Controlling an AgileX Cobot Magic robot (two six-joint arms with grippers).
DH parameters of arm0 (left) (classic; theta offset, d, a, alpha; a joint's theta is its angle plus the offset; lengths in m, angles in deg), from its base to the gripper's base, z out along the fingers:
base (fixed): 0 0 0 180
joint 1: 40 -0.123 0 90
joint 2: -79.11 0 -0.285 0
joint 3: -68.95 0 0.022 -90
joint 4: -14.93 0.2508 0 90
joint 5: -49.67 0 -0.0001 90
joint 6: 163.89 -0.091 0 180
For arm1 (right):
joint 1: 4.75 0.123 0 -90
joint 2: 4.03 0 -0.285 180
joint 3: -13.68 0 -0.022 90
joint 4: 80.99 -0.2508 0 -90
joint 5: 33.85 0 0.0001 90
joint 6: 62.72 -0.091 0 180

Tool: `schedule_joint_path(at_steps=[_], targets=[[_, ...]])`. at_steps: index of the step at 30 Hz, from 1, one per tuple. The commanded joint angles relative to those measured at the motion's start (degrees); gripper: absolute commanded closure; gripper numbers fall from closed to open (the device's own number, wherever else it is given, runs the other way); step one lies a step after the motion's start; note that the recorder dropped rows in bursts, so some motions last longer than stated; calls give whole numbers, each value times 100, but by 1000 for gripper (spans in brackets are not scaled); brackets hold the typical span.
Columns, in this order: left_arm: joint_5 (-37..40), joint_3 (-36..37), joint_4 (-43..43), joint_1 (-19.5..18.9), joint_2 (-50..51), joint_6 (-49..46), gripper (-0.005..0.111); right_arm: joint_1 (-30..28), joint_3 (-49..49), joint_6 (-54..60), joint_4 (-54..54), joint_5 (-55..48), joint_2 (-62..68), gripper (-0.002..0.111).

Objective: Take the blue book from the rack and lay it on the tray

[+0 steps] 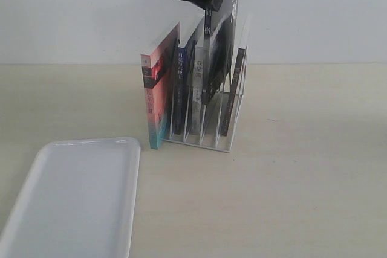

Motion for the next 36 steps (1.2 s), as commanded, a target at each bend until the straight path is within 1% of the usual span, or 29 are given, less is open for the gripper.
schedule_joint_path(at_steps=[1,36], targets=[[-69,-89,88,11,-120,21,103,-6,7,35,27,70,-31,107],[29,-125,67,21,-325,-17,103,-6,7,35,27,70,-31,107]])
